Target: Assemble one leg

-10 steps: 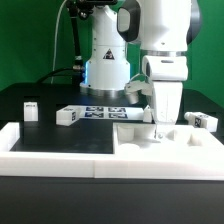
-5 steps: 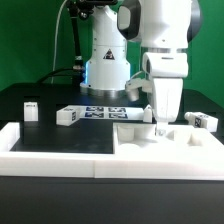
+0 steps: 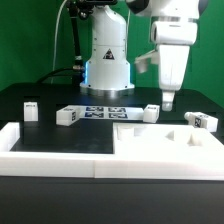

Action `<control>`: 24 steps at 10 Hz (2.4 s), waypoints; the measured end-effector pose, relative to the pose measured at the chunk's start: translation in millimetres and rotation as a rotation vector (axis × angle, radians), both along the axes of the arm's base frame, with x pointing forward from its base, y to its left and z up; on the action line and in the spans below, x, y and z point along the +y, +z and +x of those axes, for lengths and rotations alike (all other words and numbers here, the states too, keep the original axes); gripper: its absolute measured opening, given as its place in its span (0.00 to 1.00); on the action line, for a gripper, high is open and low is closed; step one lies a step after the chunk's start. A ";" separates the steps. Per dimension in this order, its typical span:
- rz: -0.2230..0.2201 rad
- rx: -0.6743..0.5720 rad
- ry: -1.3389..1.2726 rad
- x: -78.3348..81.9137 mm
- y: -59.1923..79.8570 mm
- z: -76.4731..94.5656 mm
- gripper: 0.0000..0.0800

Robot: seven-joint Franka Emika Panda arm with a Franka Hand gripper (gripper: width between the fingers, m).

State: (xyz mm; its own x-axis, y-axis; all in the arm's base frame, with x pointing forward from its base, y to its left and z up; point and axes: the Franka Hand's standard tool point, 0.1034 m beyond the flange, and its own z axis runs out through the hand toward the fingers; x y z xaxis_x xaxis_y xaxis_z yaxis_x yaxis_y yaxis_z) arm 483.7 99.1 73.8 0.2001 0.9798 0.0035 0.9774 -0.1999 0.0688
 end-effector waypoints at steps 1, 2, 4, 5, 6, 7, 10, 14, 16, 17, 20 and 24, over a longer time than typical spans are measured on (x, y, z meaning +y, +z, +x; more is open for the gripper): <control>0.002 0.005 -0.025 -1.6 -2.3 -0.7 0.81; 0.007 0.004 -0.090 -1.4 -2.1 -0.5 0.81; 0.018 0.003 -0.231 0.2 -2.5 -1.4 0.81; 0.042 0.001 -0.398 8.4 -5.2 -8.5 0.81; 0.056 0.006 -0.546 20.2 -7.8 -16.9 0.81; 0.064 0.009 -0.620 31.1 -8.3 -20.6 0.81; 0.097 0.016 -0.876 72.2 -8.3 -30.5 0.81; 0.120 0.020 -0.963 93.6 -12.1 -39.3 0.81; 0.008 0.096 -0.962 89.3 -18.2 -49.1 0.81; -0.047 0.133 -0.962 93.2 -16.5 -44.0 0.81; -0.223 0.254 -0.951 97.3 -21.4 -52.6 0.81; -0.465 0.456 -0.964 98.5 -30.7 -56.6 0.81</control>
Offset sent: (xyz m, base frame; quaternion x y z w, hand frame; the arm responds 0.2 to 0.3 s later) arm 0.0000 0.0000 0.0000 0.0000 0.0000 0.1938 0.9810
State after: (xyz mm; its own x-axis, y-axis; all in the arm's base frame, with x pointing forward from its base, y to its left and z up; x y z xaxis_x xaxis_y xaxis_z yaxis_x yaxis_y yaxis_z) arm 427.2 197.6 43.1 0.7533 0.3091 -0.5806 0.3873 -0.9219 0.0117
